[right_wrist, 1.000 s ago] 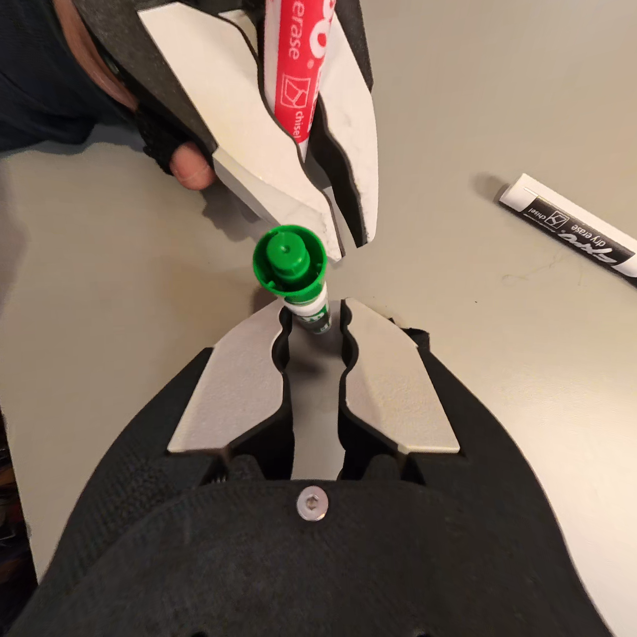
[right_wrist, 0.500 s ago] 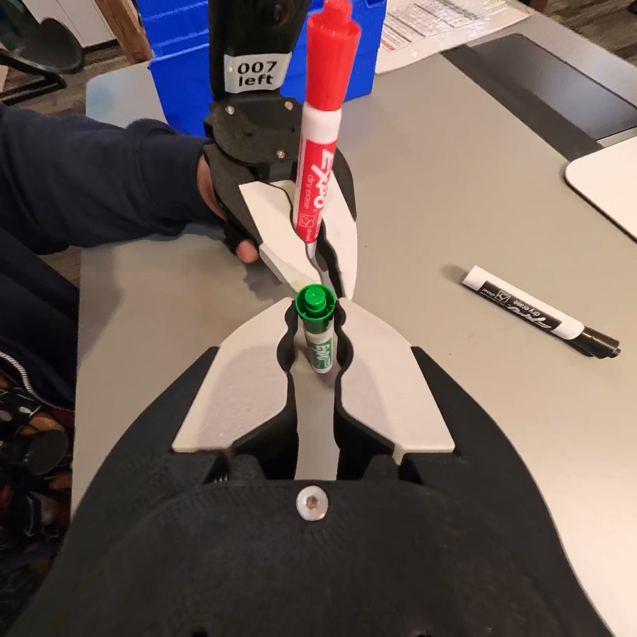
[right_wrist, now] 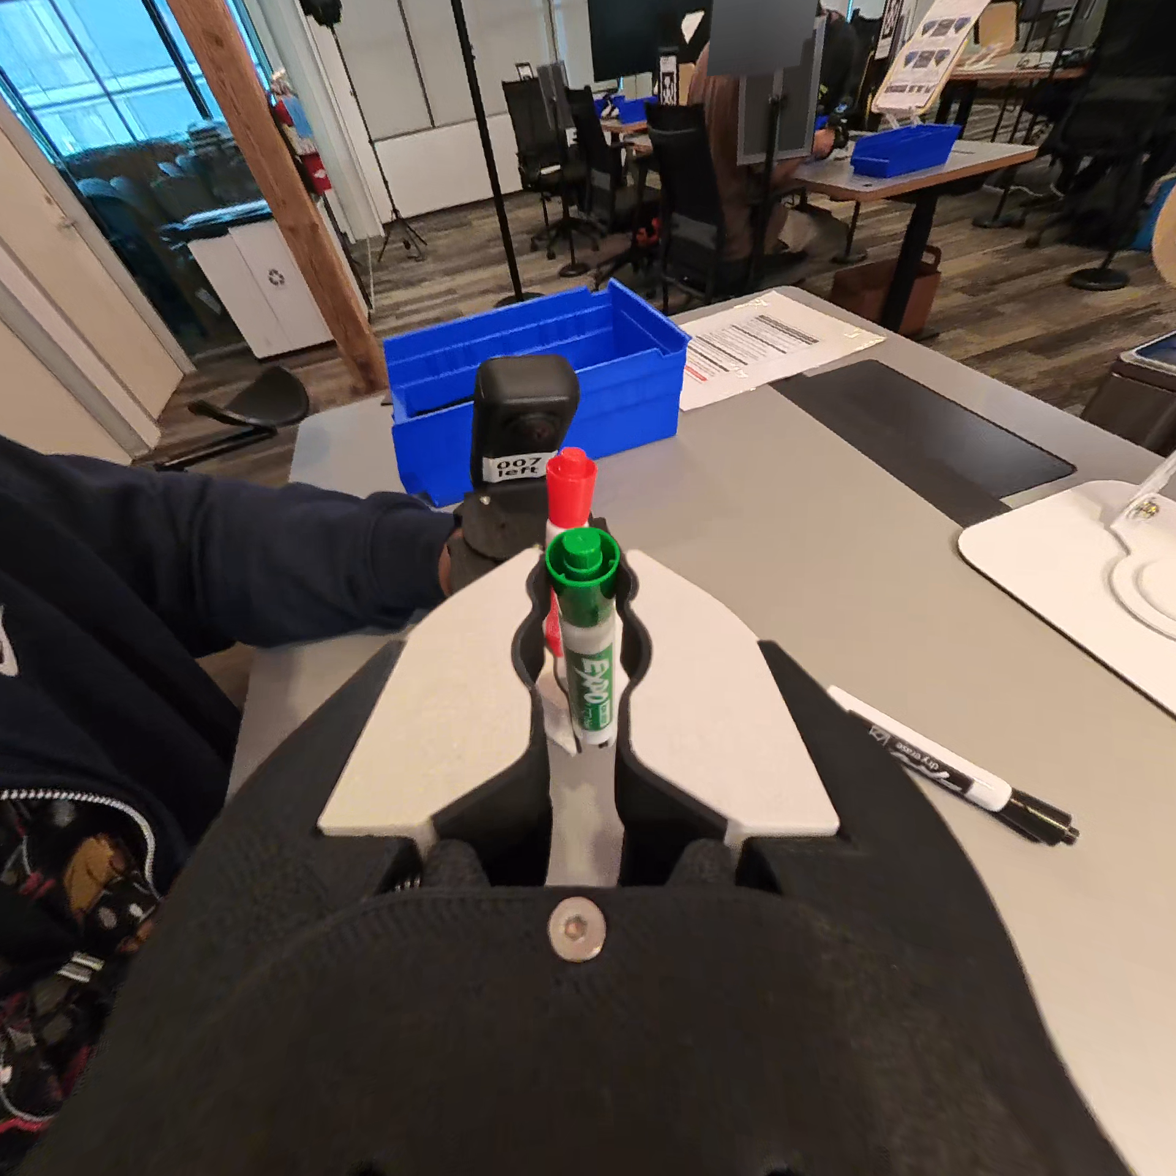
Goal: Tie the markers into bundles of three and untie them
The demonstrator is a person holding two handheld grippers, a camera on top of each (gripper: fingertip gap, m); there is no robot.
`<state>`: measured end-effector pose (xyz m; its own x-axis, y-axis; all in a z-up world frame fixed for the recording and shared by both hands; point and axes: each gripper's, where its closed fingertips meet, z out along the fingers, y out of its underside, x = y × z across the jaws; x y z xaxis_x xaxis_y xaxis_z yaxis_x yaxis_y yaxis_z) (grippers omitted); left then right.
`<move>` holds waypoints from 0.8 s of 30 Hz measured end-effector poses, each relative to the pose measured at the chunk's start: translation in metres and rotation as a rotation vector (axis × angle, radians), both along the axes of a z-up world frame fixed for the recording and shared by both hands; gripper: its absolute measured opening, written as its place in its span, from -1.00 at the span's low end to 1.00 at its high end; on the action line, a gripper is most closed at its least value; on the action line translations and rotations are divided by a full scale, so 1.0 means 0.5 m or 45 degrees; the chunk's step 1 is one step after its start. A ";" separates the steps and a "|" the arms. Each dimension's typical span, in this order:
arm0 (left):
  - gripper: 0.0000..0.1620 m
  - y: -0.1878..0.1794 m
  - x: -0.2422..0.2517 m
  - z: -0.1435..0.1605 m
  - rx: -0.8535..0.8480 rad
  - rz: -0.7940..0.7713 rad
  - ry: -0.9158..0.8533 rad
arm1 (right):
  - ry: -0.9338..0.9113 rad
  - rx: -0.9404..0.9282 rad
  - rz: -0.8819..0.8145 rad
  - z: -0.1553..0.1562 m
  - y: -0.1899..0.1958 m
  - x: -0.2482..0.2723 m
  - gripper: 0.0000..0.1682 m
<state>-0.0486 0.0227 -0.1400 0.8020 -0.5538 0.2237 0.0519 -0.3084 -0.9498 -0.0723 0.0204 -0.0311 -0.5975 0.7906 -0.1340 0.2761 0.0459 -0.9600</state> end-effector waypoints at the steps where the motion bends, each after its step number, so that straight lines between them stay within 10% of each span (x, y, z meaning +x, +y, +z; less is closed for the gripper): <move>1: -0.86 0.000 -0.002 0.001 0.002 0.005 -0.007 | 0.010 -0.011 -0.005 0.002 0.000 -0.004 -0.78; 24: -0.79 -0.013 0.019 0.001 -0.105 -0.126 -0.225 | -0.051 -0.458 -0.005 -0.001 0.010 -0.044 -0.78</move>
